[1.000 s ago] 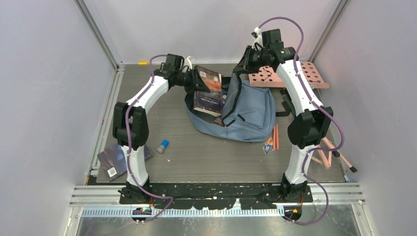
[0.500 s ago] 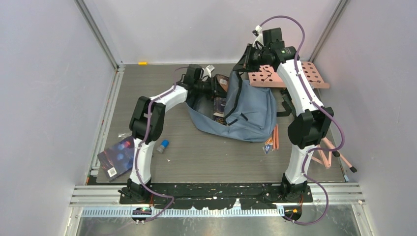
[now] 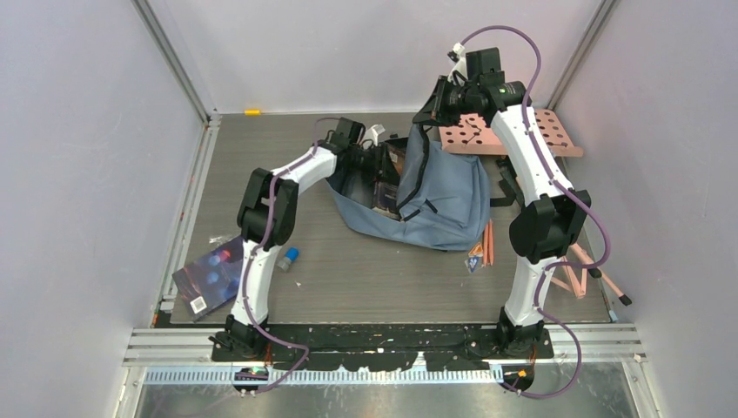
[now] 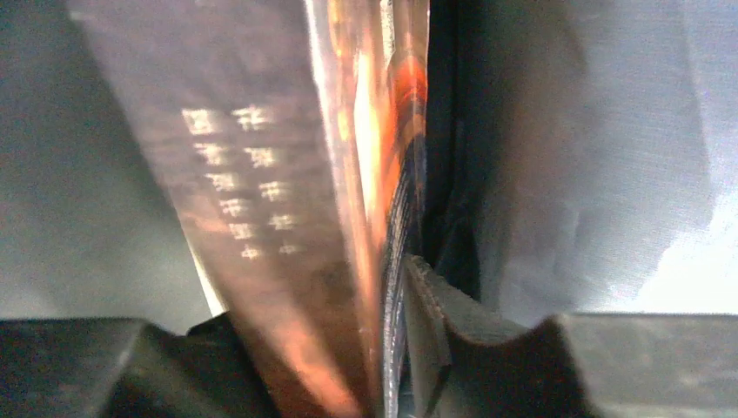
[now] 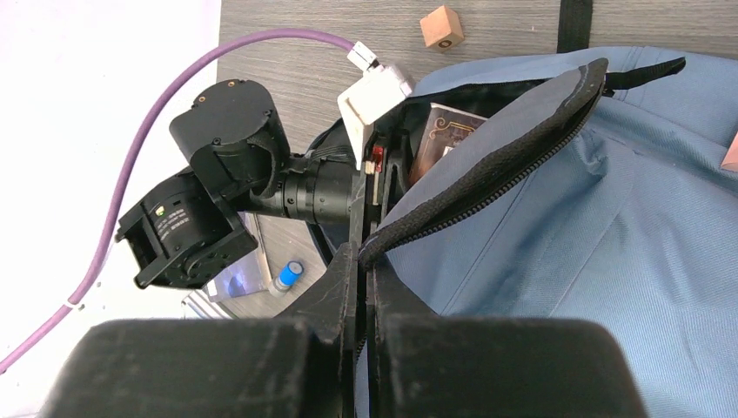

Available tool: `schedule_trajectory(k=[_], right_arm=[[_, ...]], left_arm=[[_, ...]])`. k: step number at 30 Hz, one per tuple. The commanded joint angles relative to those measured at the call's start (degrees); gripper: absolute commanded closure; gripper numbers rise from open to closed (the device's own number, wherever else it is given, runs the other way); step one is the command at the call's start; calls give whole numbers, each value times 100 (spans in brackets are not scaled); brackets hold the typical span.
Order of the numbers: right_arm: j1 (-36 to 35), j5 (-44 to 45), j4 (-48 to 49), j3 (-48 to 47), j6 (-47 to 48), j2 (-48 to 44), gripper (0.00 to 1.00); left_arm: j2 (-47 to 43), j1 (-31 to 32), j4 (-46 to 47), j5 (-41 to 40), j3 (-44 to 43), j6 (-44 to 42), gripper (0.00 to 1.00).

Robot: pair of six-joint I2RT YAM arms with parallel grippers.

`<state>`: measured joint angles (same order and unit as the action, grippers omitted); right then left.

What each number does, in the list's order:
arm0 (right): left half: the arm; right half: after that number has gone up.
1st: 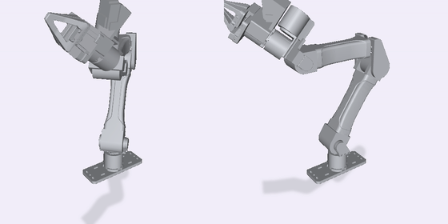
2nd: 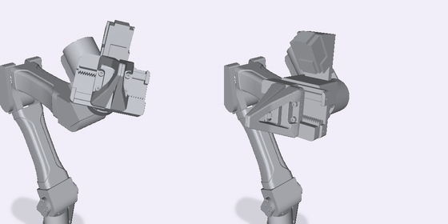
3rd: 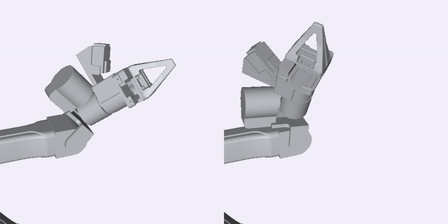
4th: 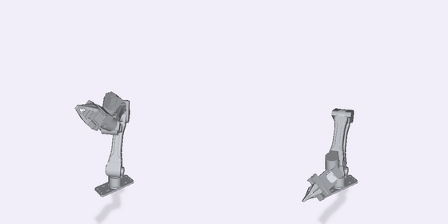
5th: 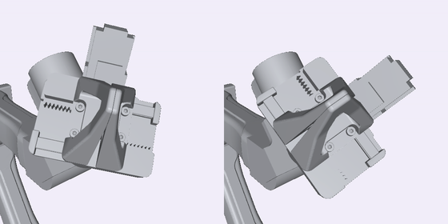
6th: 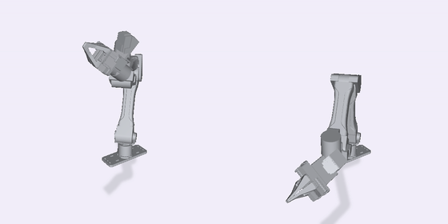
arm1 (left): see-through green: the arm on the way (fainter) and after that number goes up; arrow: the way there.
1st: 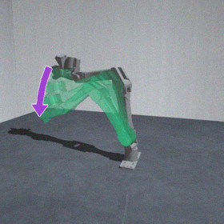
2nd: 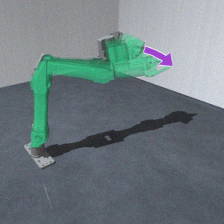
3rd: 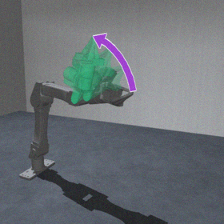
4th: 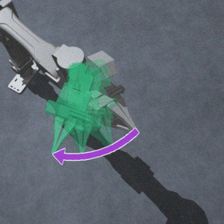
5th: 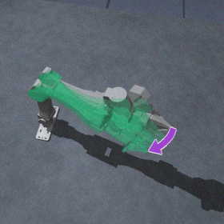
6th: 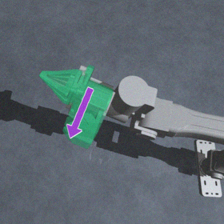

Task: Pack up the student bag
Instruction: Place the book in the student bag.

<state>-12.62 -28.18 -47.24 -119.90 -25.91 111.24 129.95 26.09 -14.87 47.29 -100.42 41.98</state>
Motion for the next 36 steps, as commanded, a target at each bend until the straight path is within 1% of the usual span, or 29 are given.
schedule_trajectory(k=[1,3,4,5,7,11,13,14,16,21,22,25,26,28,36], right_arm=[[27,-30,458,-262,-41,-383,100],[31,-36,457,-227,-45,-391,100],[31,-37,460,-223,-46,-388,100],[32,-38,461,-208,-50,-386,99],[32,-50,458,-195,-54,-384,99],[31,-71,455,-185,-63,-381,99],[32,-73,453,-184,-63,-384,99],[32,-73,453,-183,-59,-384,99],[31,-73,453,-183,-56,-379,99],[32,-96,452,-188,-64,-351,100],[32,-98,448,-191,-63,-350,100],[32,-80,449,-200,-63,-354,99],[27,-75,456,-196,-63,-357,99],[31,-72,465,-185,-63,-358,100],[28,-69,456,-155,-44,-385,99]], left_arm=[[-346,54,-1575,-526,-469,-1479,53],[-409,50,-2020,-870,-614,-1754,42],[-435,46,-2162,-981,-658,-1851,35],[-462,46,-2254,-1064,-680,-1900,31],[-517,46,-2351,-1191,-681,-1906,28],[-622,48,-2563,-1521,-647,-1851,26],[-697,46,-2617,-1682,-603,-1819,20],[-733,46,-2627,-1707,-568,-1816,19],[-786,50,-2562,-1607,-473,-1795,21],[-793,54,-1954,-1045,-125,-1449,45],[-779,54,-1935,-1020,-134,-1436,48],[-785,63,-1766,-929,9,-1334,51],[-770,68,-1489,-836,93,-1228,52],[-671,122,-1235,-676,103,-1076,56],[89,429,-1237,-414,-881,-1302,61]])
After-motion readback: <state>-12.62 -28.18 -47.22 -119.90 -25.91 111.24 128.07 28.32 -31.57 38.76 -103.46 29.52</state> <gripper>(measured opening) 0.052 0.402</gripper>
